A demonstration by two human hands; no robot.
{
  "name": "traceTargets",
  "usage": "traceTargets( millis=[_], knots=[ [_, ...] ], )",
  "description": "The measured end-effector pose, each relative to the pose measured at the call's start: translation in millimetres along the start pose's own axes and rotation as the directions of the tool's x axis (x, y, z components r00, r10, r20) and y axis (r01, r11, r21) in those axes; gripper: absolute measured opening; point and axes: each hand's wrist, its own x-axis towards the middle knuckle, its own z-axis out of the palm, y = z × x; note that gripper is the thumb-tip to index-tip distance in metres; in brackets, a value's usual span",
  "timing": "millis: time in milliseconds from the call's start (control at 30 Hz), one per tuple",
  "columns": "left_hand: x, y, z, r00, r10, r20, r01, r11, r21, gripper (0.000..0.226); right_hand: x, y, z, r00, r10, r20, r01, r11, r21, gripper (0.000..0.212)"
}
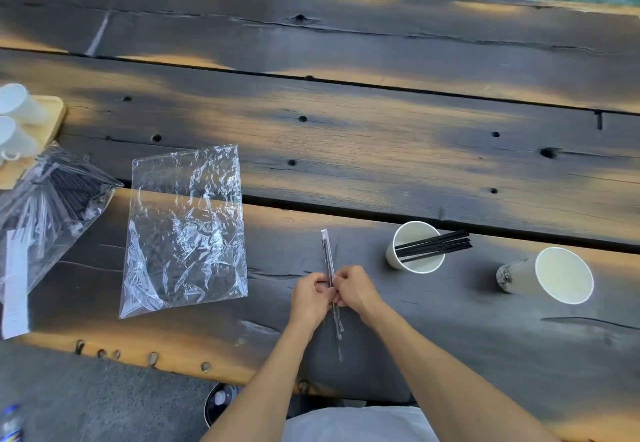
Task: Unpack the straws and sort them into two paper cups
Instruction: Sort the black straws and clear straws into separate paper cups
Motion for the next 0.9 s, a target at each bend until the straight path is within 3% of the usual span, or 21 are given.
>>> traceTargets(
  millis=[267, 467, 600, 667, 767, 833, 900],
  knots=[
    [-7.5, 1.7, -2.1, 0.993, 0.092, 0.067, -0.087, 0.993, -0.077, 0.013, 2.2, 8.8, -7.8, 0.998, -0.021, 0.062, 0.014, 0.993, 0.116, 0.026],
    [-8.4, 4.9, -12.6, 0.994, 0.09, 0.059, -0.081, 0.987, -0.139, 0.006, -6.6, -4.7, -12.7, 0.99, -0.13, 0.046, 0.124, 0.985, 0.122, 0.03],
    [-11.9, 4.6, -28.4, 0.992, 0.066, 0.107, -0.037, 0.967, -0.253, 0.027, -20.9, -27.7, -24.8, 0.977, -0.215, 0.013, 0.206, 0.95, 0.235, 0.019],
    [-17.9, 4.1, -34.1, 0.982, -0.011, 0.189, 0.069, 0.949, -0.307, 0.042, -30.2, -41.9, -34.8, 0.96, -0.275, -0.062, 0.28, 0.905, 0.322, 0.013],
    [-30.3, 12.5, -38.1, 0.941, -0.081, 0.33, 0.266, 0.779, -0.568, 0.052, -43.7, -60.1, -52.4, 0.926, -0.337, -0.173, 0.378, 0.813, 0.443, 0.008],
    [-37.9, 28.7, -39.5, 0.954, -0.031, 0.299, 0.246, 0.649, -0.72, 0.041, -50.8, -66.9, -61.2, 0.917, -0.353, -0.186, 0.397, 0.771, 0.498, 0.008],
    [-44.6, 48.3, -39.1, 0.971, 0.032, 0.239, 0.173, 0.597, -0.783, 0.026, -59.3, -69.4, -67.5, 0.918, -0.369, -0.145, 0.387, 0.754, 0.53, 0.008]
  ],
)
